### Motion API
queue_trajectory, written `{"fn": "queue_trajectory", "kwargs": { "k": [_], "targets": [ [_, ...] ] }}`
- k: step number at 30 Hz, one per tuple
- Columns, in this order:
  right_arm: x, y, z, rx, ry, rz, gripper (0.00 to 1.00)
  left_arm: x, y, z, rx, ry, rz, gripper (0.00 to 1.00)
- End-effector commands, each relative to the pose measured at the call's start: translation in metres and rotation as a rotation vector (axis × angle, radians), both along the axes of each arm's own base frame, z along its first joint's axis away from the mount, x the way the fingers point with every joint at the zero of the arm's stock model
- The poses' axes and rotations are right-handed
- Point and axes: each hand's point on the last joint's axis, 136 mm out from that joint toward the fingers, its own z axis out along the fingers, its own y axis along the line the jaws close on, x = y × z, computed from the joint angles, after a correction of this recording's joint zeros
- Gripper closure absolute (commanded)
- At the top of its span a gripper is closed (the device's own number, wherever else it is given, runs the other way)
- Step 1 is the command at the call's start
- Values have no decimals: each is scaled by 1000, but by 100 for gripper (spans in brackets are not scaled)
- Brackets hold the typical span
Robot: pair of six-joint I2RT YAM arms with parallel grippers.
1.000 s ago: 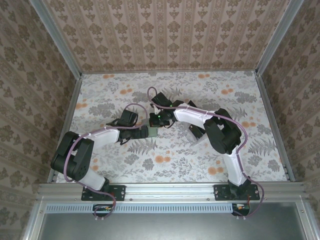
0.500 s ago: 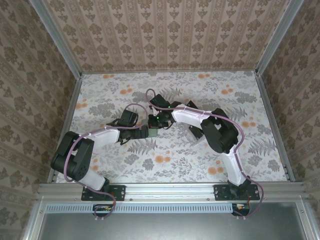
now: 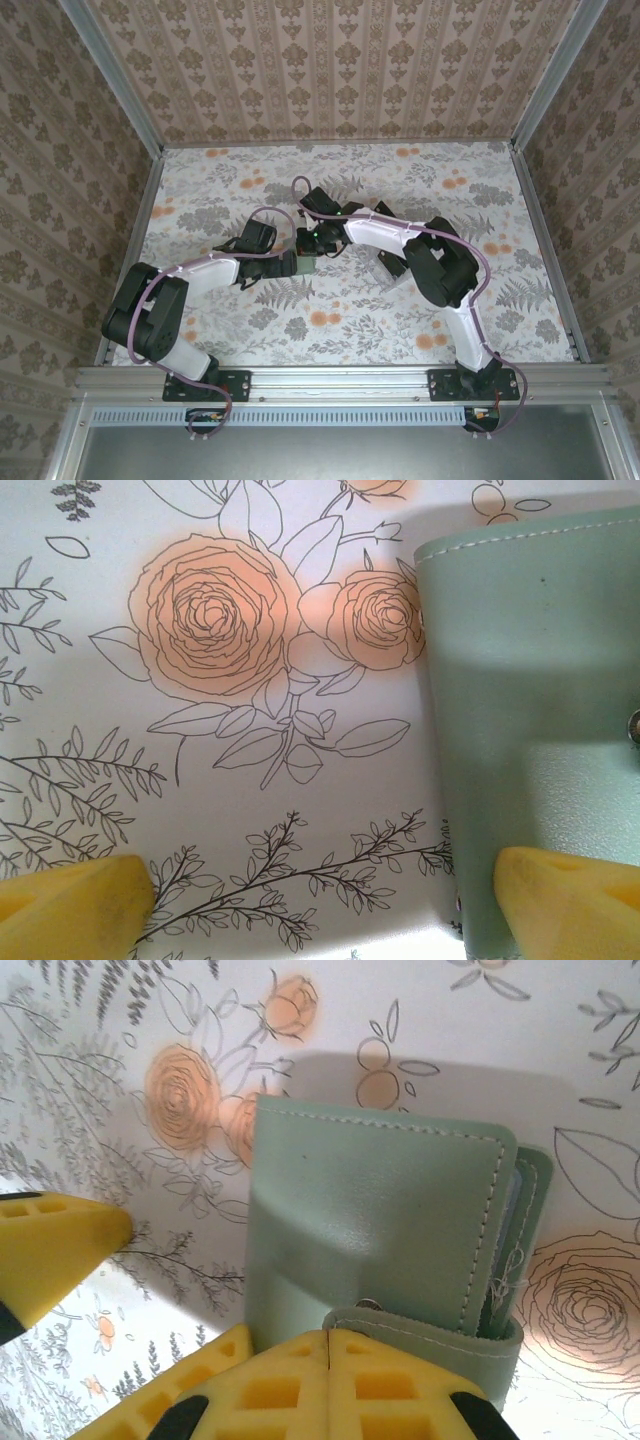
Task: Put the credit cards into the card holder
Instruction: Close the button on the card holder.
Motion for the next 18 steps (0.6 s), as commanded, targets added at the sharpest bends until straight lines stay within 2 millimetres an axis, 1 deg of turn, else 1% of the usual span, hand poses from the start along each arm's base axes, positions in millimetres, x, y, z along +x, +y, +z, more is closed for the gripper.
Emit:
{"fn": "queue_trajectory", "kwargs": {
  "k": [1, 18],
  "targets": [
    [4, -5, 26, 6, -47, 1, 100, -30, 13, -42, 40, 146, 12, 0],
    [5, -8, 0, -31, -11, -2, 100, -31, 14, -42, 43, 148, 12, 0]
  ]
}}
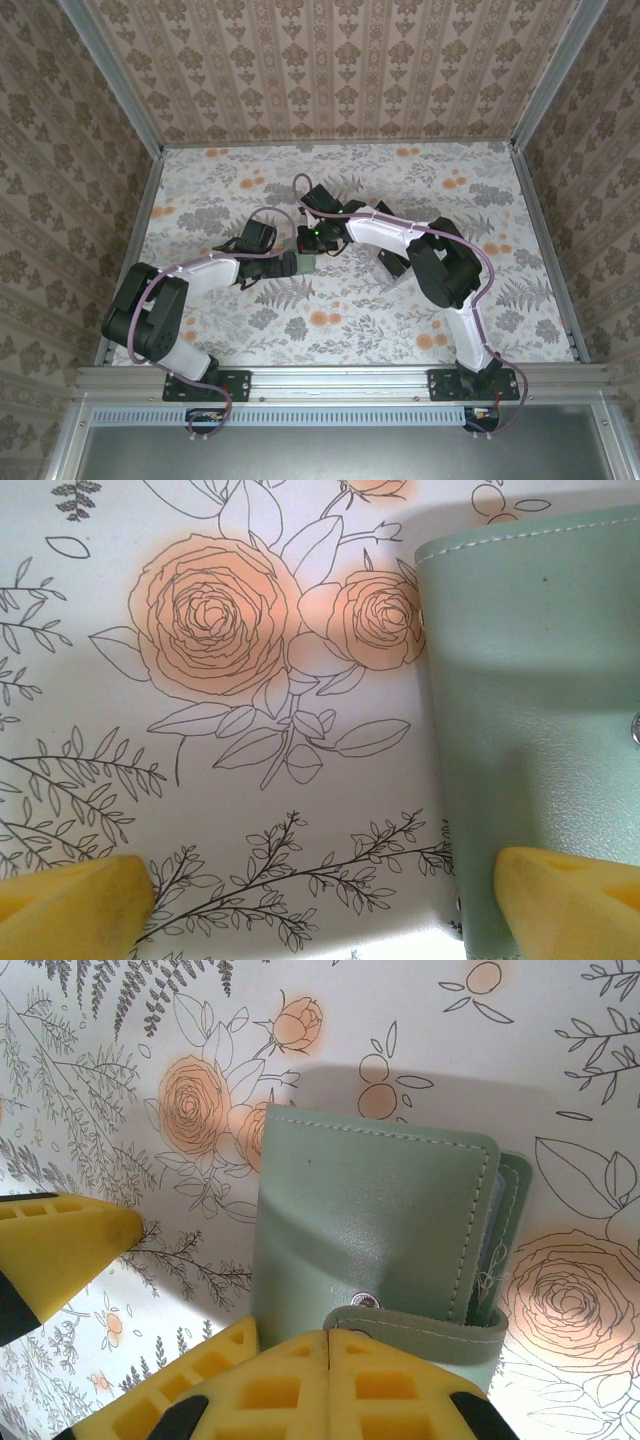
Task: Put the credit cards into the card holder
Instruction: Close the button on the card holder.
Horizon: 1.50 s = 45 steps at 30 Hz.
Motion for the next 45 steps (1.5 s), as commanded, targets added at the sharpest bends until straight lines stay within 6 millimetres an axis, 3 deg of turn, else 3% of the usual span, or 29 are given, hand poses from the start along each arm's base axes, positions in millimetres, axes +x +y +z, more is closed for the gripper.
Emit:
{"fn": "queue_trajectory", "kwargs": {
  "k": [1, 15, 32, 45],
  "targets": [
    [2, -4, -7, -25, 8, 0, 100, -31, 14, -42, 44, 148, 11, 0],
    [4, -2, -19, -29, 26, -2, 100, -31, 14, -41, 42, 146, 11, 0],
    [8, 6, -2, 0, -8, -1, 100, -32, 13, -42, 41, 149, 10, 0],
    [4, 11, -27, -25, 40, 18, 100, -31, 13, -42, 41, 148, 10, 0]
  ]
}}
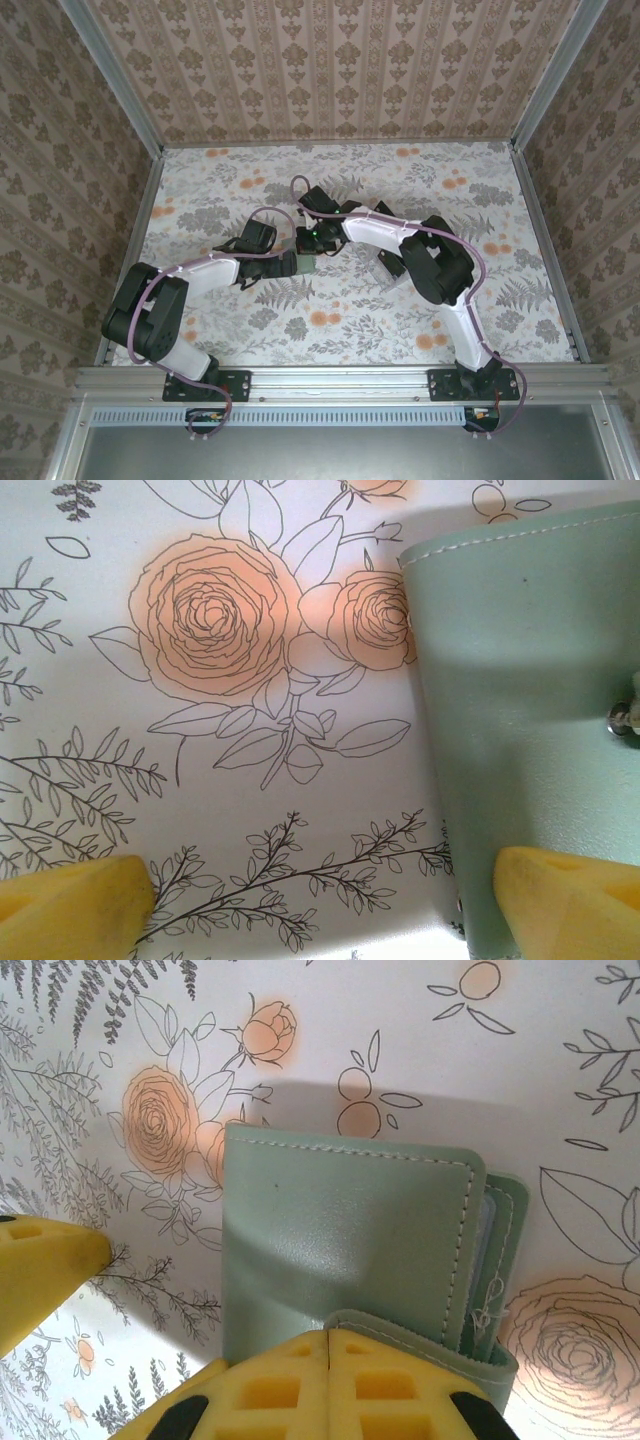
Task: Put the credit cards into the card holder
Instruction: Close the button on the card holder.
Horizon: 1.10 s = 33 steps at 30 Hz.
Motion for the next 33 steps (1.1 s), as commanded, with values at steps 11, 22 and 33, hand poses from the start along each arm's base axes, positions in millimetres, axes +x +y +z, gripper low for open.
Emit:
{"fn": "queue_trajectory", "kwargs": {
  "k": [11, 22, 33],
  "targets": [
    [-16, -13, -45, -100, 80, 6, 100, -31, 12, -40, 33, 146, 8, 0],
    [-26, -43, -80, -243, 116, -2, 100, -10, 34, 24, -101, -34, 204, 0],
    [-33, -74, -87, -466, 126, 50, 100, -4, 60, 55, -135, -98, 354, 0]
  ]
}}
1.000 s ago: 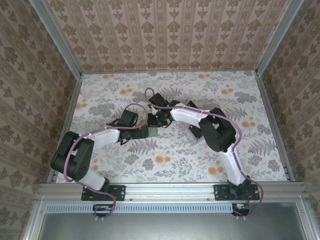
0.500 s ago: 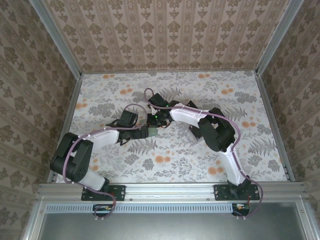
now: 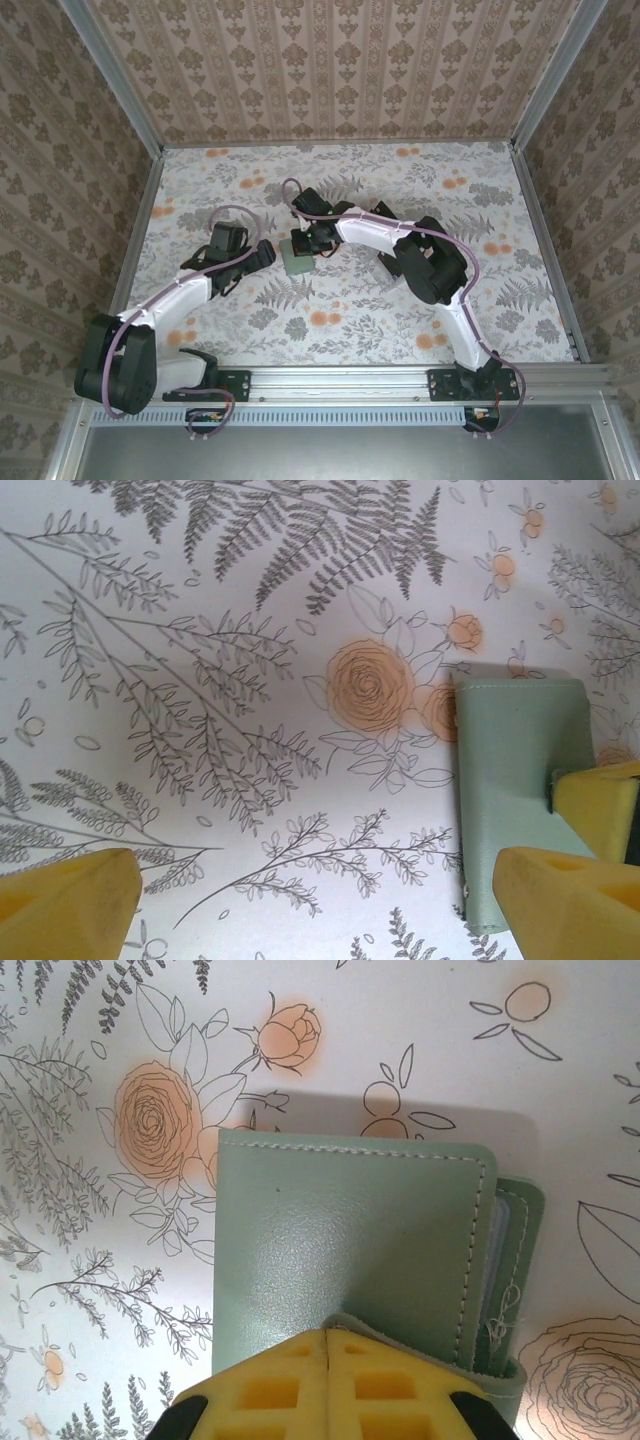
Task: Put the credit cards into the card holder
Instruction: Close the button on the card holder.
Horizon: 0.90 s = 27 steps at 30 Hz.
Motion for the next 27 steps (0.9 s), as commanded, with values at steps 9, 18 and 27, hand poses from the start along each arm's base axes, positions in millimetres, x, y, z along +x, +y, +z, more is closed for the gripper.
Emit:
{"fn": "queue_trajectory", "kwargs": {
  "k": [9, 18, 27],
  "targets": [
    [-40, -103, -85, -629, 204, 59, 100, -4, 11, 0, -4, 23, 54, 0],
    [-43, -76, -71, -486, 200, 50, 92, -1, 11, 3, -8, 20, 38, 0],
    [-16, -1, -4, -155, 112, 64, 71, 1, 20, 11, 11, 20, 67, 0]
  ]
}}
